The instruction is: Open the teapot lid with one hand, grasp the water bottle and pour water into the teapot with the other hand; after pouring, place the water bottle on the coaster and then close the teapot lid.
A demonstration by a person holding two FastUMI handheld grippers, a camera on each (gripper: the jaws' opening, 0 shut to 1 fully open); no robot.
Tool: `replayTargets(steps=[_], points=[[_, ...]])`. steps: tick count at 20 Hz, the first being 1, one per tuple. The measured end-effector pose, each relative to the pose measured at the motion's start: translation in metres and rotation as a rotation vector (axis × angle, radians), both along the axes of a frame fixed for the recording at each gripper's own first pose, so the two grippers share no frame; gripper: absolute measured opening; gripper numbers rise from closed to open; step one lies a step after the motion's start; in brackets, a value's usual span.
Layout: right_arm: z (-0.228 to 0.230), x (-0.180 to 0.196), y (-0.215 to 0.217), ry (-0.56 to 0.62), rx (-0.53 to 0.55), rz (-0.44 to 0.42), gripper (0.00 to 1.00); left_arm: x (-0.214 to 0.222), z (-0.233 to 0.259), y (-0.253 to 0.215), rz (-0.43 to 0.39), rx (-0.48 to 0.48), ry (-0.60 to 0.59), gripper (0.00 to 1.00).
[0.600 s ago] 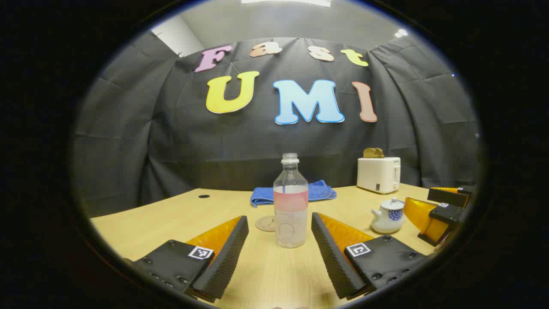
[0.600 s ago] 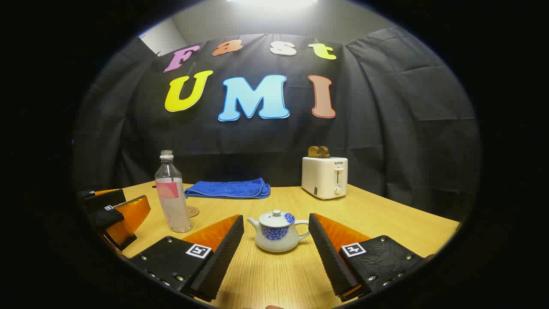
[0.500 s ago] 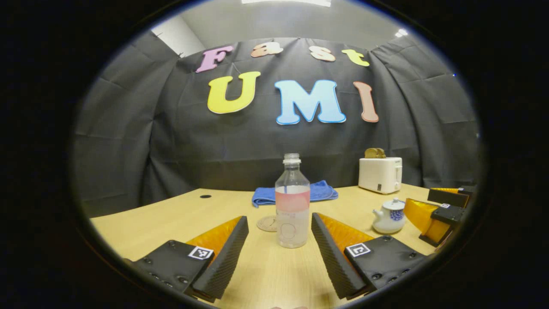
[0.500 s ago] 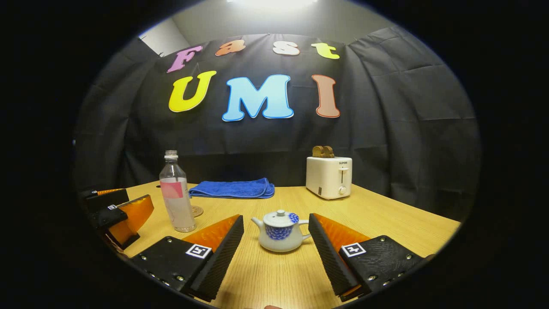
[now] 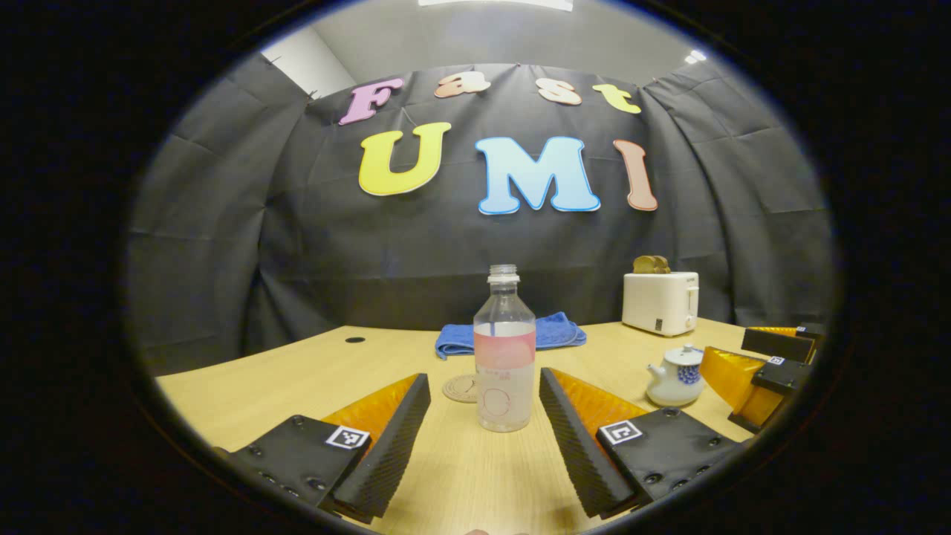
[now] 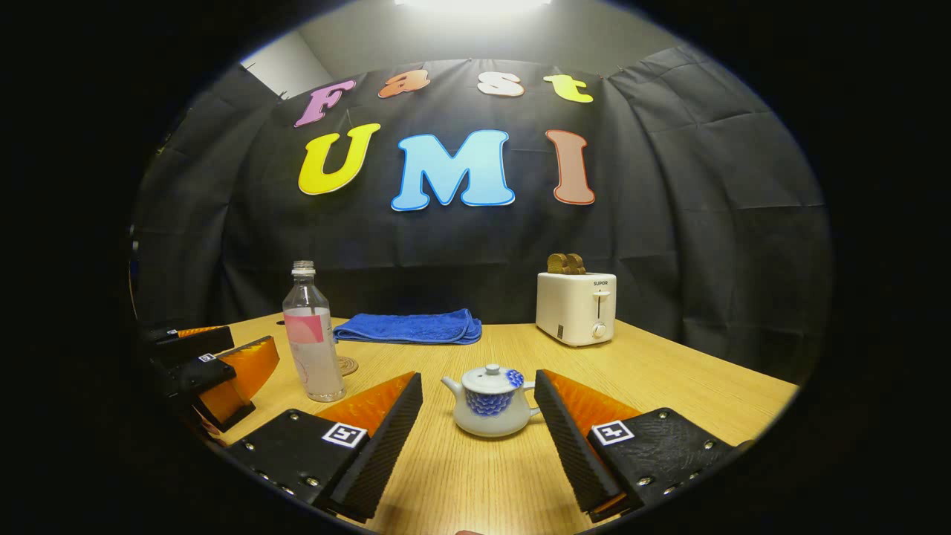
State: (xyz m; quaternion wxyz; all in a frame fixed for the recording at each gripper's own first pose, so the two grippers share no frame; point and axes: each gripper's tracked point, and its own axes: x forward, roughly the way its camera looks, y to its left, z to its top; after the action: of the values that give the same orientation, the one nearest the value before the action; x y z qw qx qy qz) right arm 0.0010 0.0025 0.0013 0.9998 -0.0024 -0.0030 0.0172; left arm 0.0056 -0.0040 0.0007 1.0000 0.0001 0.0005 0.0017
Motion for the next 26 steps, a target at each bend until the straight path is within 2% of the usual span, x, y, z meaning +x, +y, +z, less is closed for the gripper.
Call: replayTargets(steps=[3,4,5,9,12,13,16,17,19,21,25,26], points=[[0.0,0.0,0.003,0.008,0.015,0.011,0.94,0.0,0.0,0.0,-0.002,0.001,0.001,1.0],[-0.002,-0.001,0.004,0.015,0.019,0.013,0.9,0.0,0.0,-0.002,-0.007,0.0,0.001,1.0],[-0.003,-0.001,0.003,0.016,0.015,0.009,0.9,0.002,0.0,-0.002,-0.01,0.001,0.001,1.0],[-0.002,0.019,0.004,0.028,0.001,0.012,0.9,0.005,0.0,-0.001,-0.014,-0.001,0.002,1.0],[-0.005,0.037,-0.001,0.069,0.012,0.008,0.85,0.005,0.0,0.0,-0.013,-0.001,0.002,1.0],[-0.004,0.044,-0.003,0.079,0.02,0.003,0.73,0.005,0.0,0.0,-0.013,0.0,0.001,1.0],[-0.003,0.061,-0.006,0.087,0.021,-0.006,0.73,0.005,0.0,0.0,-0.013,-0.001,0.002,1.0],[-0.004,0.065,-0.006,0.095,0.018,-0.008,0.68,0.005,0.0,0.0,-0.013,0.0,0.001,1.0],[-0.008,0.069,-0.006,0.11,-0.005,-0.01,0.65,0.005,0.001,0.0,-0.014,0.0,0.002,1.0],[-0.011,0.075,-0.007,0.114,-0.015,-0.015,0.5,0.004,0.001,-0.001,-0.014,0.0,0.001,1.0],[-0.011,0.084,-0.001,0.117,-0.046,-0.001,0.49,0.005,0.0,0.0,-0.014,0.0,0.002,1.0],[-0.005,0.076,-0.005,0.109,-0.047,-0.018,0.36,0.005,0.001,-0.001,-0.017,0.0,0.002,1.0]])
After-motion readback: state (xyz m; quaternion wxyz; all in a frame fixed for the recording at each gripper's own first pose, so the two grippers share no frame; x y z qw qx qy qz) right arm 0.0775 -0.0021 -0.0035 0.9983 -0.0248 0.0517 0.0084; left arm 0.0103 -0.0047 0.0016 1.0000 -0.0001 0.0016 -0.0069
